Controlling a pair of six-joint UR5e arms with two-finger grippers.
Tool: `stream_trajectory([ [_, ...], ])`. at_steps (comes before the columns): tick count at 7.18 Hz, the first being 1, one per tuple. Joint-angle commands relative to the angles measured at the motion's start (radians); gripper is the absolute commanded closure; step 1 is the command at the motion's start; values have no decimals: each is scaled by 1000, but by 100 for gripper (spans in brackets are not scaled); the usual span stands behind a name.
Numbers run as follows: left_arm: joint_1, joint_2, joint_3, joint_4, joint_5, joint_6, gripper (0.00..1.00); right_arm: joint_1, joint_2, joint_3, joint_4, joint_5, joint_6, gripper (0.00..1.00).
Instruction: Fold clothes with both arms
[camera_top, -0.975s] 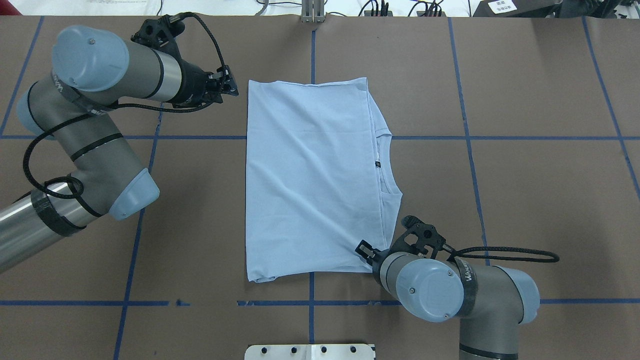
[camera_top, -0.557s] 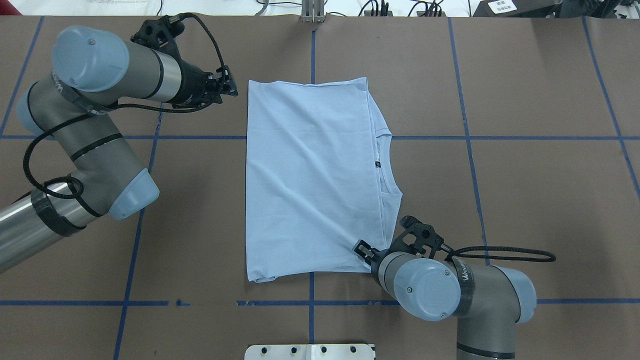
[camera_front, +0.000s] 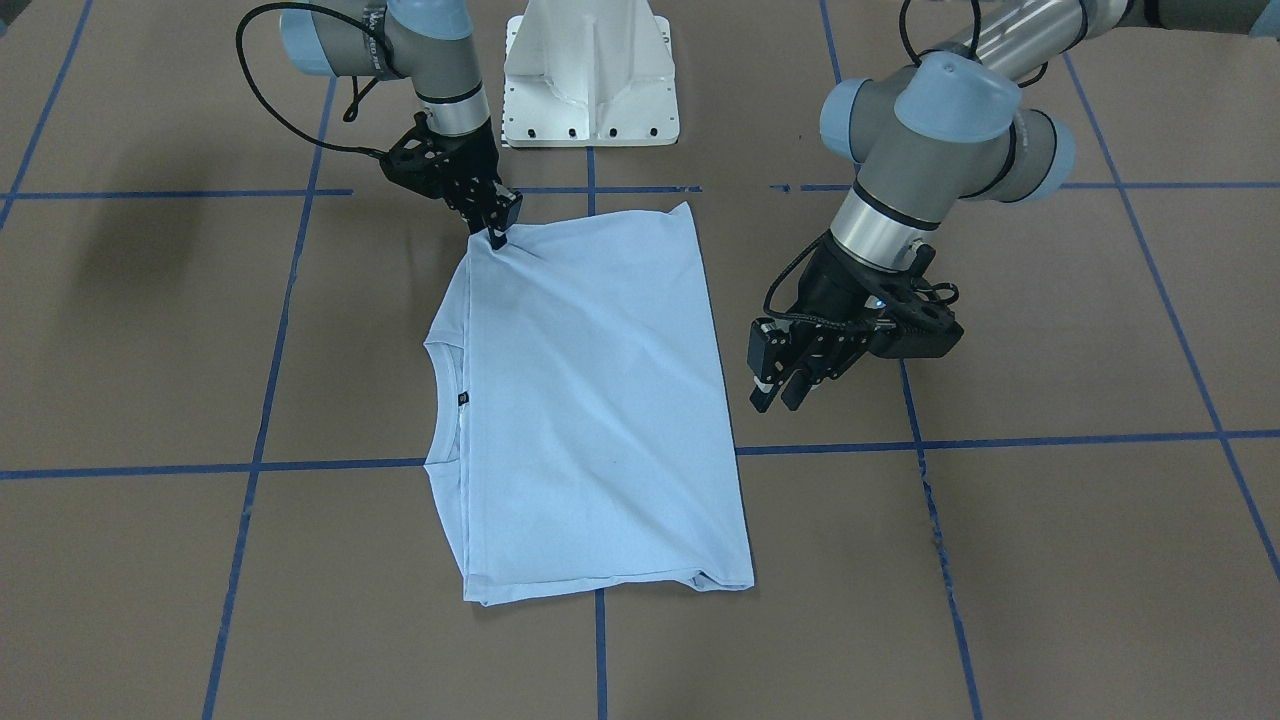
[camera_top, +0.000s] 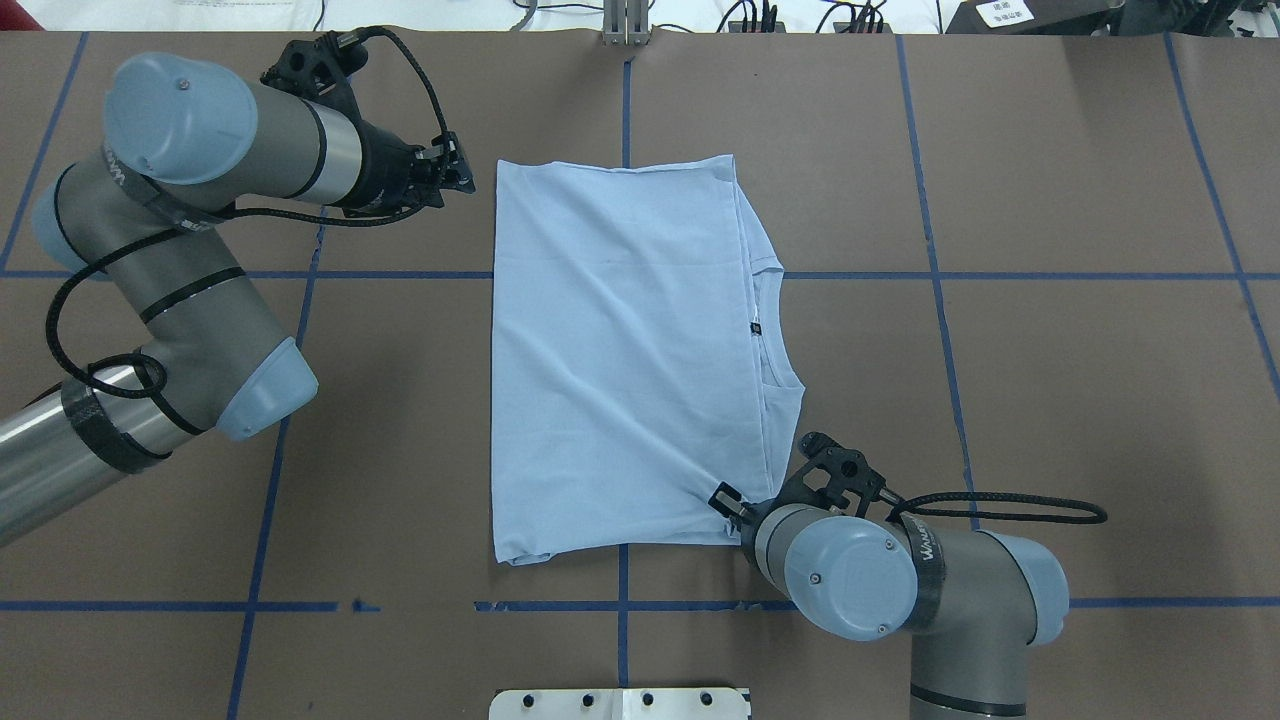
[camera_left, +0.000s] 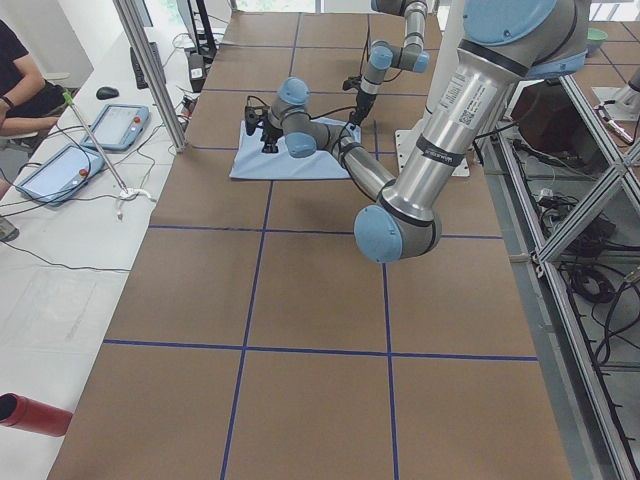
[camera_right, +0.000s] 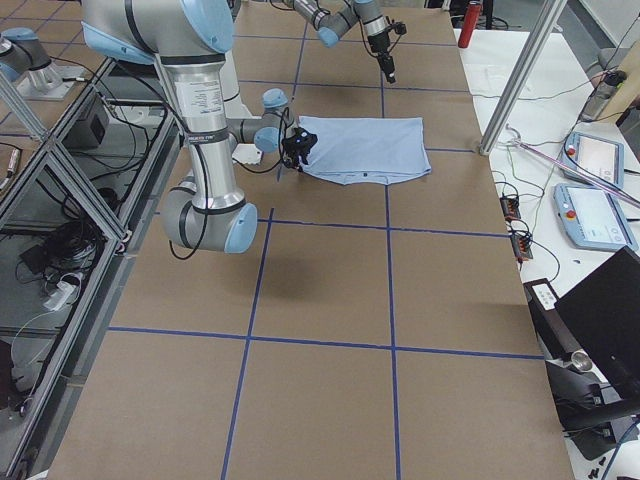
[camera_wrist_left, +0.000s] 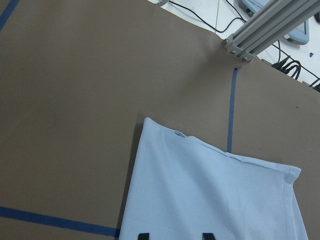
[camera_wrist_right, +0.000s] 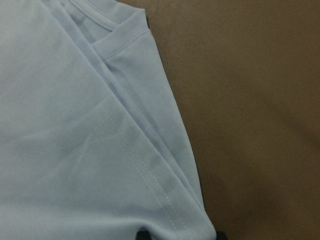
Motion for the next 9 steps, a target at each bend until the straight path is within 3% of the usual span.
stream_trajectory([
  [1, 0, 0, 0, 0, 0, 0, 54, 30, 1, 2, 3, 68, -5, 100],
  [6, 12, 6, -39, 6, 0, -81, 54, 49, -22, 81, -3, 104, -5, 100],
  [8, 140, 139, -238, 14, 21, -304, 50, 47, -110, 152, -3, 104, -2, 100],
  [9, 296, 206, -303, 15, 161, -421, 44, 47, -118, 158, -3, 104, -1, 100],
])
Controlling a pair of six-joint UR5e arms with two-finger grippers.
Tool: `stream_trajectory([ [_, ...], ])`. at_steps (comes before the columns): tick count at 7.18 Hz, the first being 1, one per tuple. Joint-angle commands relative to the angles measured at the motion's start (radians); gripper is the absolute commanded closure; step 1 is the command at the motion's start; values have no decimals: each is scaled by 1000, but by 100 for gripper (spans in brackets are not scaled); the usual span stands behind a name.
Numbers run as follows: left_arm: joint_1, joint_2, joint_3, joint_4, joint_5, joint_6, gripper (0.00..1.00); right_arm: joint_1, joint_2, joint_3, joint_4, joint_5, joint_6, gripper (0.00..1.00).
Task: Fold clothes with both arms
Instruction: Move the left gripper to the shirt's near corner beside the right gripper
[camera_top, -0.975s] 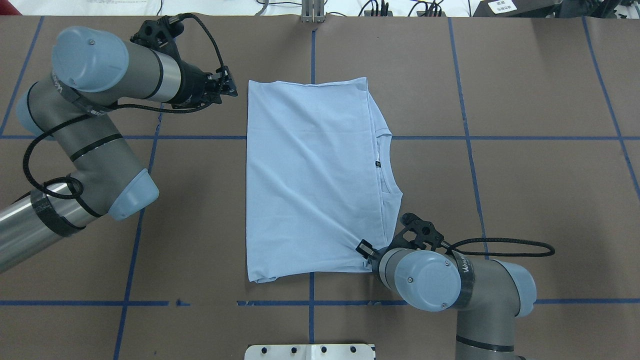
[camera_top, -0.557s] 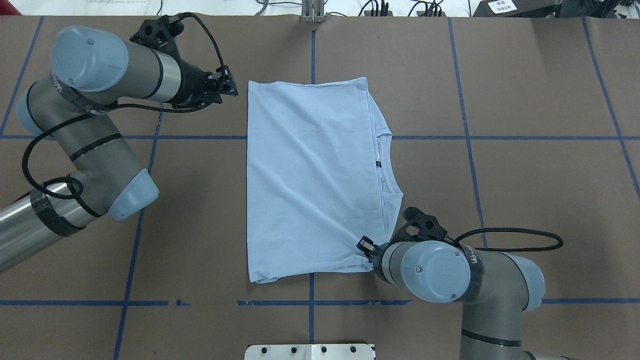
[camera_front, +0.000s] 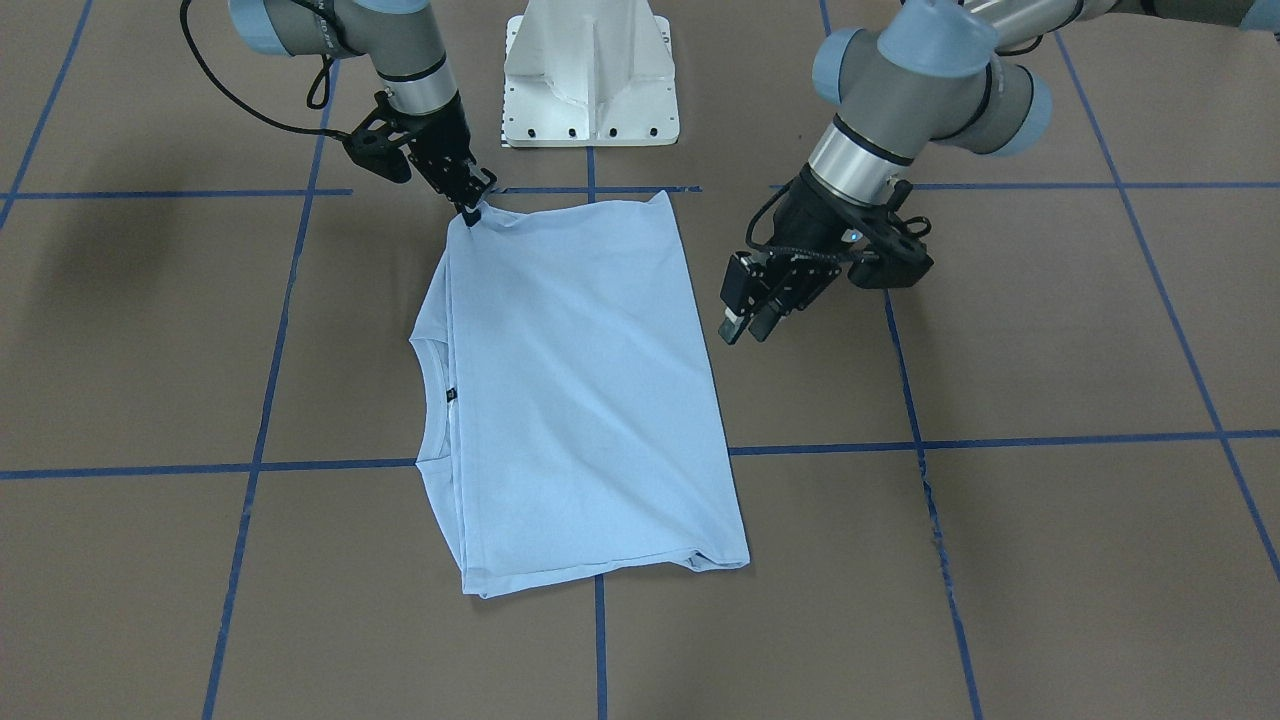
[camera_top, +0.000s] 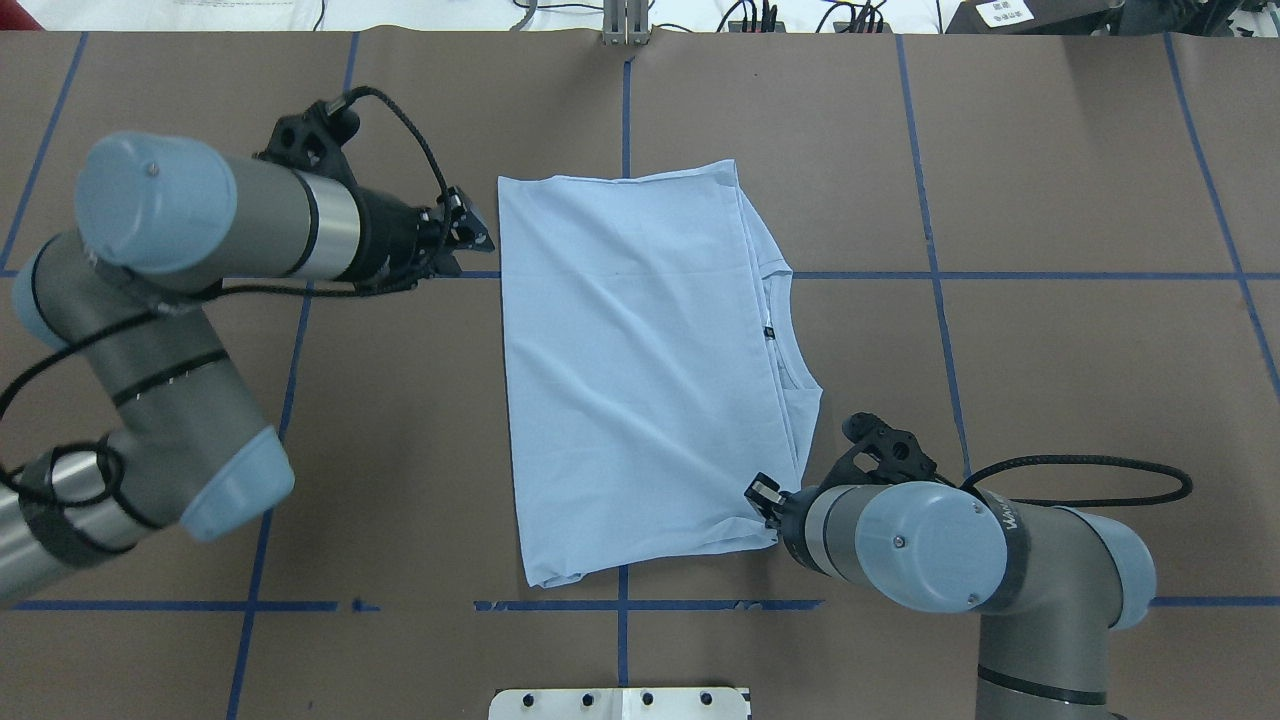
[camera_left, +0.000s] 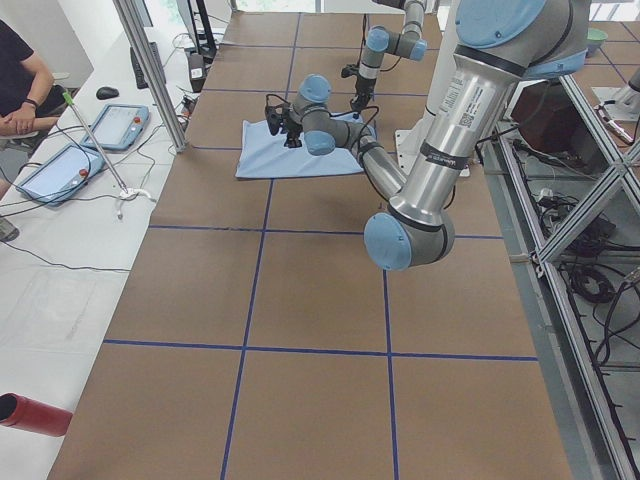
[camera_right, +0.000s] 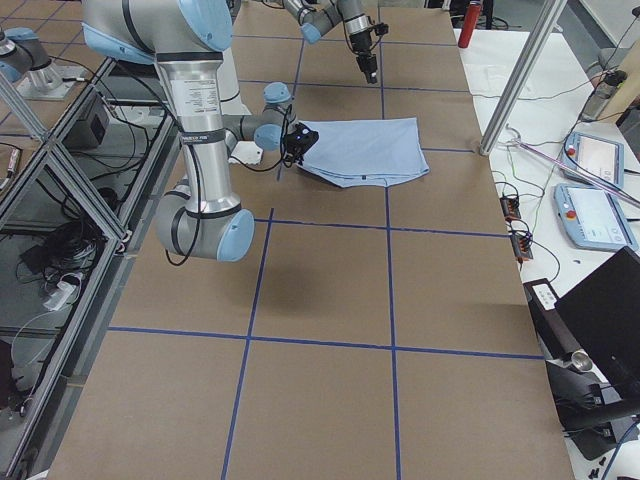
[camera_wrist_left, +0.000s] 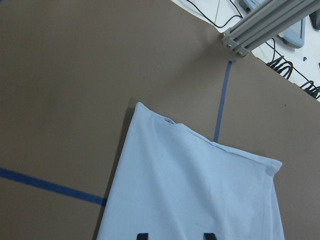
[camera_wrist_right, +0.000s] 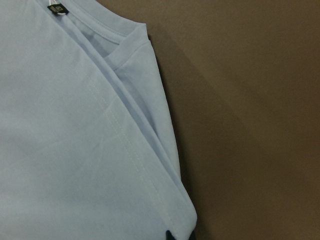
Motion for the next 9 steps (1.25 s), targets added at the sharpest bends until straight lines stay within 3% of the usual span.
stream_trajectory([
  [1, 297, 113, -102, 14, 236, -203, 42, -2, -25, 24, 0, 2, 2, 100],
  [3, 440, 126, -87, 52, 300, -291, 39, -3, -24, 24, 0, 5, 2, 100],
  [9, 542, 74, -46, 109, 299, -293, 44, -5, -16, 30, 0, 2, 3, 100],
])
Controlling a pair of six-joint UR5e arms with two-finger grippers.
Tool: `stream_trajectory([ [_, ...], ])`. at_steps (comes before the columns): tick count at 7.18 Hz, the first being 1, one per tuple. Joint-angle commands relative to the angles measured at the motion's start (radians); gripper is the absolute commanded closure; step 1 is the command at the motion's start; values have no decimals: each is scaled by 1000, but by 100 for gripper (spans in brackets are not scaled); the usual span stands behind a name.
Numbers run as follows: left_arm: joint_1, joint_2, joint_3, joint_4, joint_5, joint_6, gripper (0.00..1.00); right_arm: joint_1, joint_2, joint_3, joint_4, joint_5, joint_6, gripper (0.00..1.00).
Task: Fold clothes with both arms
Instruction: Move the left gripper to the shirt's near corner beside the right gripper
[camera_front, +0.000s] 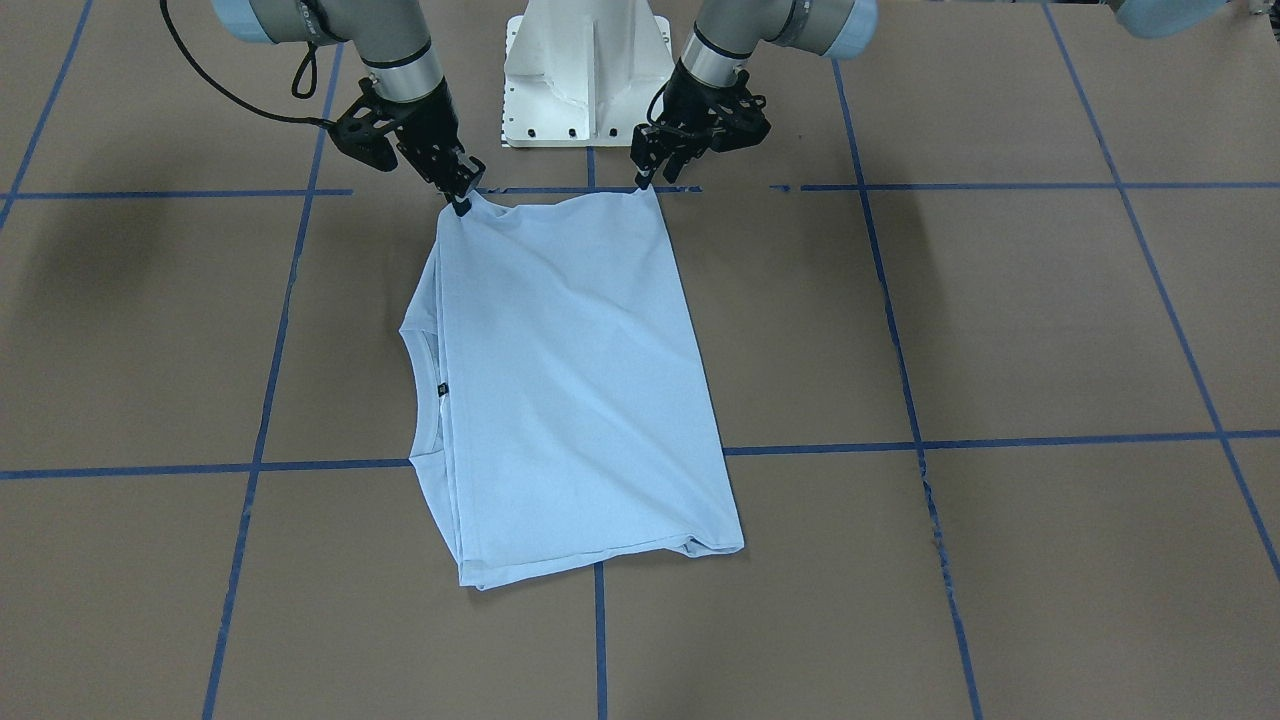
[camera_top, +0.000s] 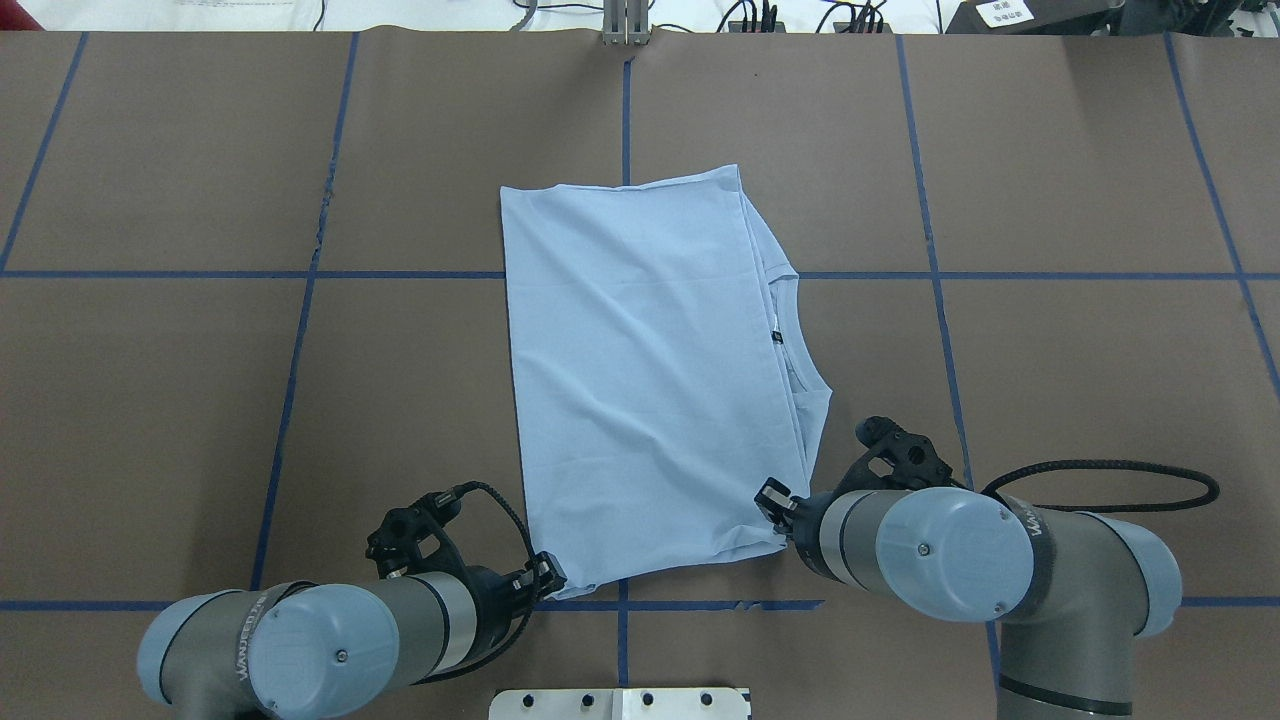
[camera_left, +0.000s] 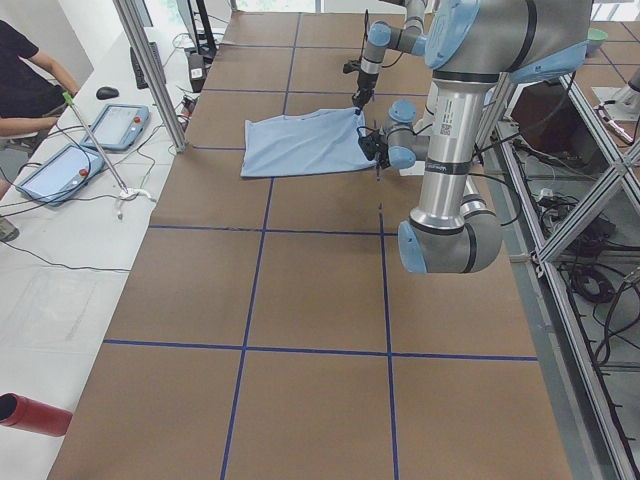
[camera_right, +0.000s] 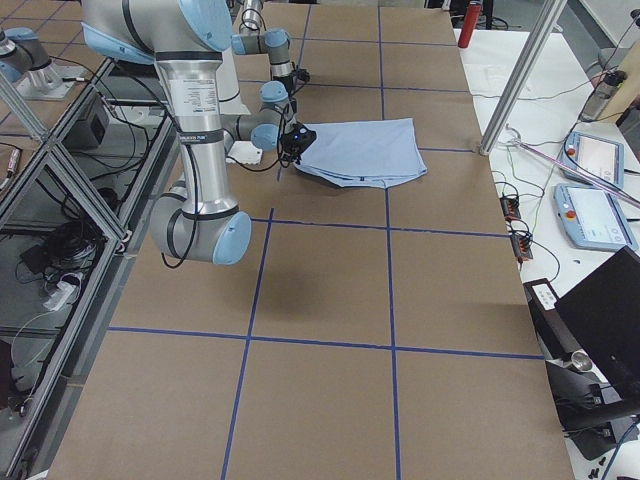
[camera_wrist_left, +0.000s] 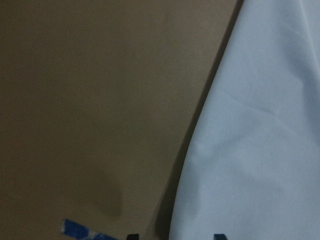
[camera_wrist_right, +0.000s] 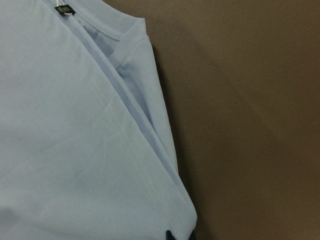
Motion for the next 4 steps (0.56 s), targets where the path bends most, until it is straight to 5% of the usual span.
stream_trajectory([
  [1, 8, -40, 44, 5, -1, 1, 46, 0, -3, -1, 0, -1, 0, 100],
  [2, 8, -45, 50, 5, 0, 1, 57, 0, -4, 0, 0, -1, 0, 100],
  [3, 3, -45, 40, 5, -1, 1, 100, 0, -5, 0, 0, -1, 0, 100],
  [4, -1, -43, 38, 18, -1, 4, 100, 0, -8, 0, 0, 2, 0, 100],
])
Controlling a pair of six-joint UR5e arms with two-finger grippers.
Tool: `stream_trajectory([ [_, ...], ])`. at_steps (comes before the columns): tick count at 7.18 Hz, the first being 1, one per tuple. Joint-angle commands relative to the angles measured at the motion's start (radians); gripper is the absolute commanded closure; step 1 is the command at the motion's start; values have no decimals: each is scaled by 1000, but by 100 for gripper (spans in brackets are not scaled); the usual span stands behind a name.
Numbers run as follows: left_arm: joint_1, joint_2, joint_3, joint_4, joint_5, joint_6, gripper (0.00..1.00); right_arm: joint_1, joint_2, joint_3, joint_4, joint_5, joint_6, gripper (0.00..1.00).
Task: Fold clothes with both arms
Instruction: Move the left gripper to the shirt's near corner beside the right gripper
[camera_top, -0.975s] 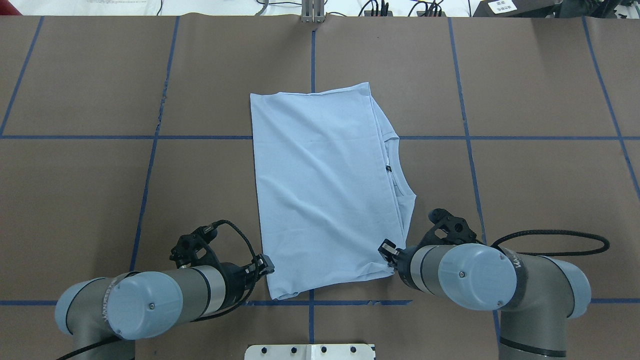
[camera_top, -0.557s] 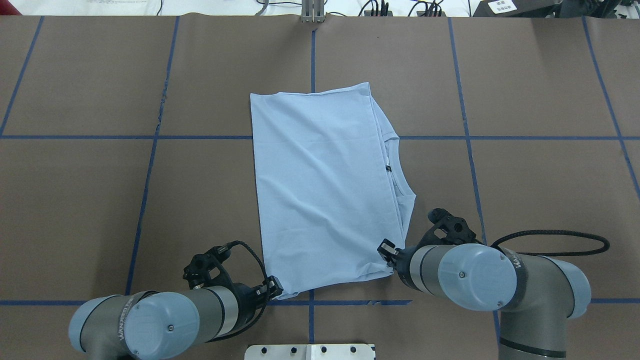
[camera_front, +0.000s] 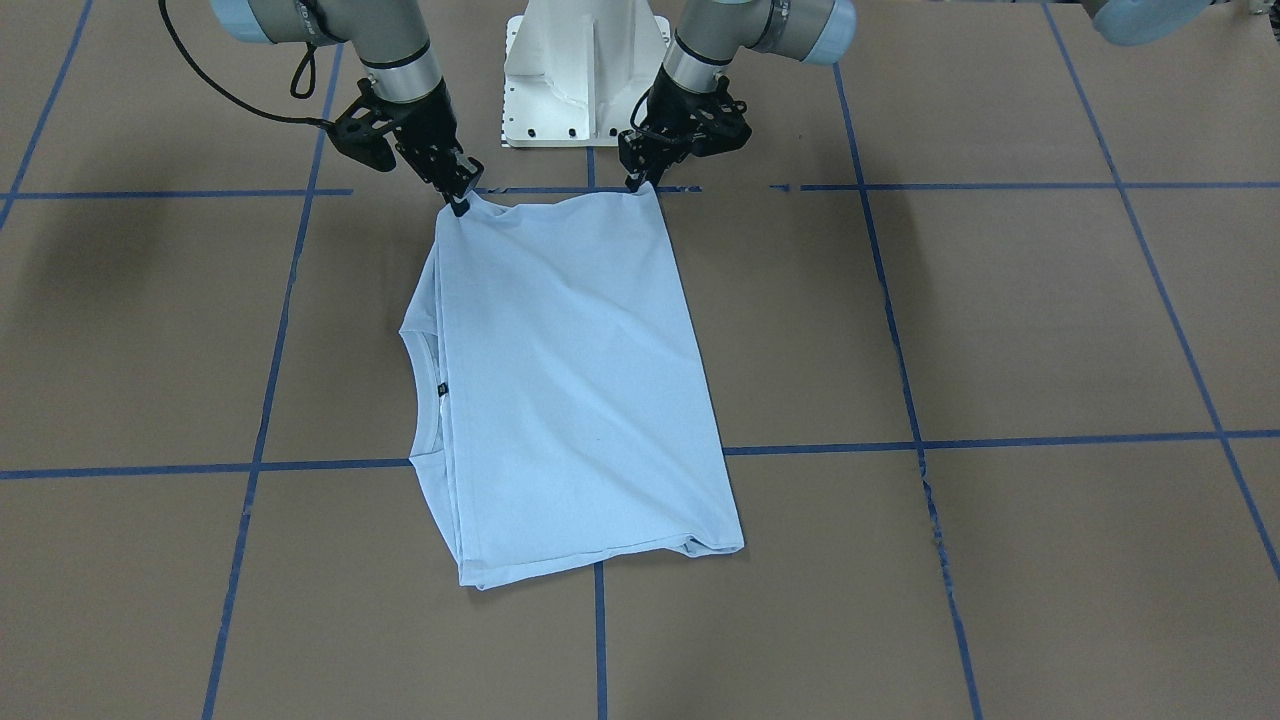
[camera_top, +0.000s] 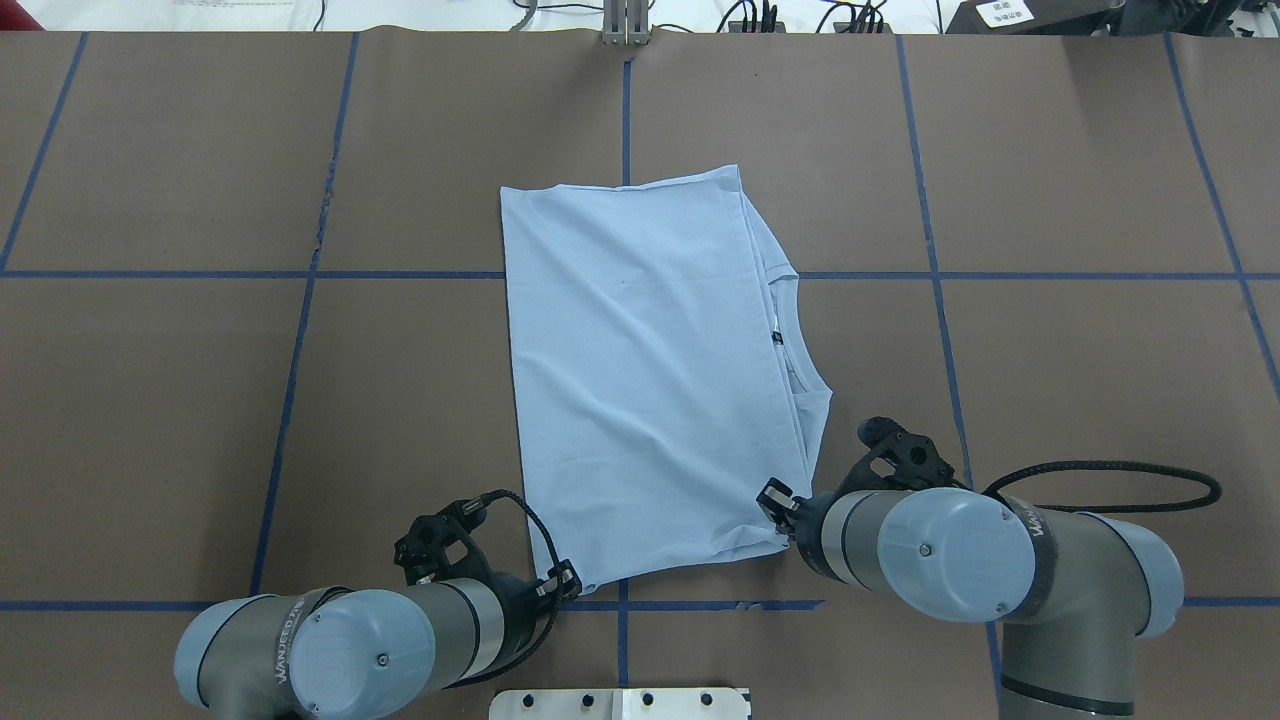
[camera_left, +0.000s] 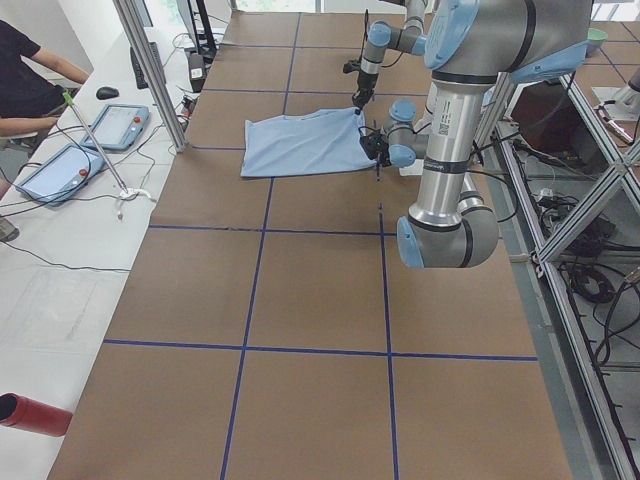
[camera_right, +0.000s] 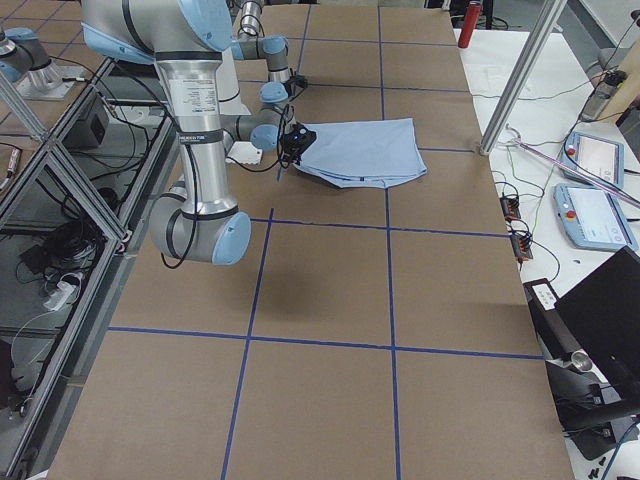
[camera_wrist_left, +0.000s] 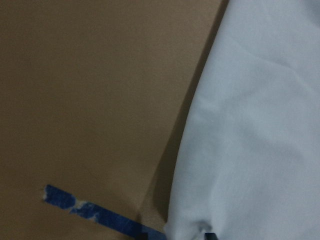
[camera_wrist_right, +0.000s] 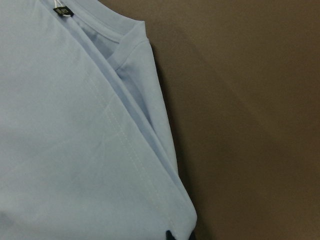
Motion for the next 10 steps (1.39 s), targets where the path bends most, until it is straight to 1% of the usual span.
stream_trajectory([
  [1, -19, -1, -4, 18, 0, 11, 100, 1, -4, 0, 0, 2, 0, 100],
  [2, -51, 3, -40, 26, -2, 16, 100, 2, -3, 2, 0, 2, 0, 100],
  [4, -65, 13, -140, 137, -5, 45, 100, -5, -3, 17, 0, 2, 2, 100],
  [5, -63, 30, -185, 145, -5, 39, 100, -23, -7, 51, -2, 2, 3, 100],
  [6, -33, 62, -206, 146, 1, 18, 100, -53, -24, 92, -5, 9, 15, 100],
  [7, 12, 78, -223, 153, 4, -10, 100, -75, -53, 152, -5, 45, 59, 100],
  [8, 50, 105, -254, 156, 47, -30, 100, -86, -97, 202, -5, 65, 66, 100],
  [9, 58, 125, -332, 156, 53, -30, 100, -86, -105, 209, -3, 65, 66, 100],
  [10, 58, 109, -360, 156, 52, -30, 100, -78, -99, 221, -3, 64, 66, 100],
])
